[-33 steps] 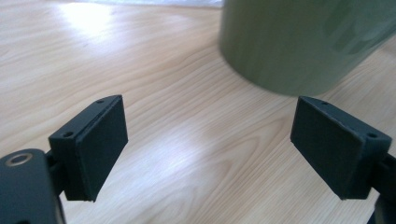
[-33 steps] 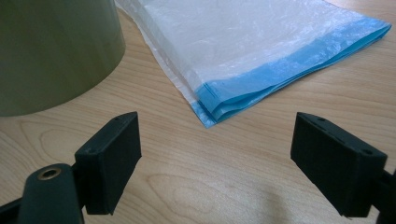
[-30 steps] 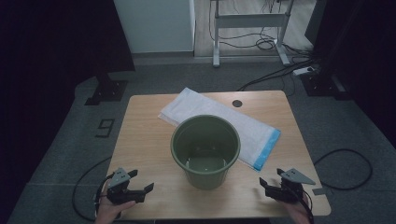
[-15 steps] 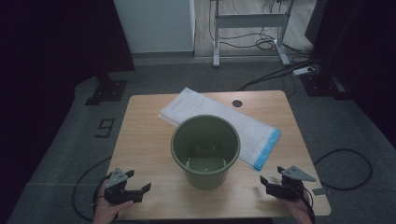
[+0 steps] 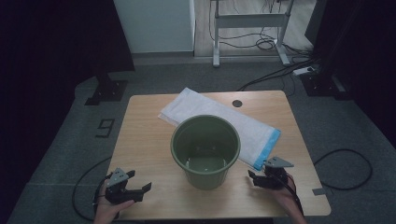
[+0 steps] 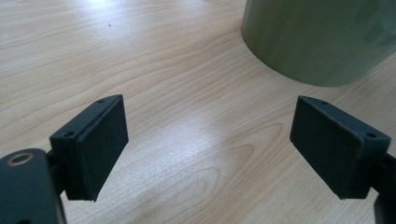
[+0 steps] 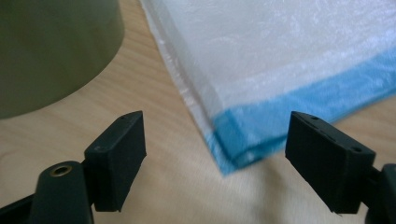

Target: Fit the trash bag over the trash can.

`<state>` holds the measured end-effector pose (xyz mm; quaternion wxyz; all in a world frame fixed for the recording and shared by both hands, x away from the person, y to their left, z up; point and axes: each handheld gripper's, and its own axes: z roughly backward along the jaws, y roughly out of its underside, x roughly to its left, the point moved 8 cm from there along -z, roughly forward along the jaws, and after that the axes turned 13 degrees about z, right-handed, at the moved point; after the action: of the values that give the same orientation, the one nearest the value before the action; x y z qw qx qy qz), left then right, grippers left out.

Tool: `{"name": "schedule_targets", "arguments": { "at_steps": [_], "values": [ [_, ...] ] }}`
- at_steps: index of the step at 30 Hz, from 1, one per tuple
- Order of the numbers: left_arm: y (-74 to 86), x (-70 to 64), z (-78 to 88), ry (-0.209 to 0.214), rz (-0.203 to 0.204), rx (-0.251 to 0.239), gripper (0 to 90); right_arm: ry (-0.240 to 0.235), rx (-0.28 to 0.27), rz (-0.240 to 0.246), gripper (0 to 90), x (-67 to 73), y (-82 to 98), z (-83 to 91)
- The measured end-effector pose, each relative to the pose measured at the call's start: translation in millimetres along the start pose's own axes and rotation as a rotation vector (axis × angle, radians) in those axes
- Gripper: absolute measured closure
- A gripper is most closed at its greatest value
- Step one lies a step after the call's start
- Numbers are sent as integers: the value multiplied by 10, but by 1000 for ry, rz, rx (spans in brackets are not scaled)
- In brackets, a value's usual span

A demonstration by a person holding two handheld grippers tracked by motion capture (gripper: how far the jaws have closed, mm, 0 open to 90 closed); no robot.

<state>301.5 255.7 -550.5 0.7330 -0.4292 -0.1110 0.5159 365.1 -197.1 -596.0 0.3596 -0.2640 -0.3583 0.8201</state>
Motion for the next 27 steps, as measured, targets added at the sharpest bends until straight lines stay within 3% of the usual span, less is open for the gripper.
{"name": "schedule_targets", "arguments": {
  "at_steps": [4, 6, 10, 11, 14, 17, 22, 27],
  "values": [
    [3, -4, -21, 7, 2, 4, 112, -2, 27, 2, 289, -74, -39, -122],
    [-13, -13, -47, 8, 0, 6, 113, -31, 53, 2, 360, -105, -23, -190],
    [-15, -31, -73, 7, -7, 12, 115, -26, 56, 7, 445, -124, -20, -200],
    [-12, -34, -82, 3, -11, 16, 116, -20, 51, 8, 540, -139, -15, -188],
    [-23, -51, -120, 0, -15, 24, 119, -14, 42, 16, 707, -151, 4, -158],
    [-46, -62, -142, 6, -20, 23, 121, 8, 59, 29, 829, -173, 35, -112],
    [-62, -52, -175, 9, -21, 28, 126, 8, 48, 21, 860, -204, 77, -43],
    [-111, -23, -145, 14, -10, 9, 134, 15, 21, -27, 861, -302, 260, 289]
  ]
}}
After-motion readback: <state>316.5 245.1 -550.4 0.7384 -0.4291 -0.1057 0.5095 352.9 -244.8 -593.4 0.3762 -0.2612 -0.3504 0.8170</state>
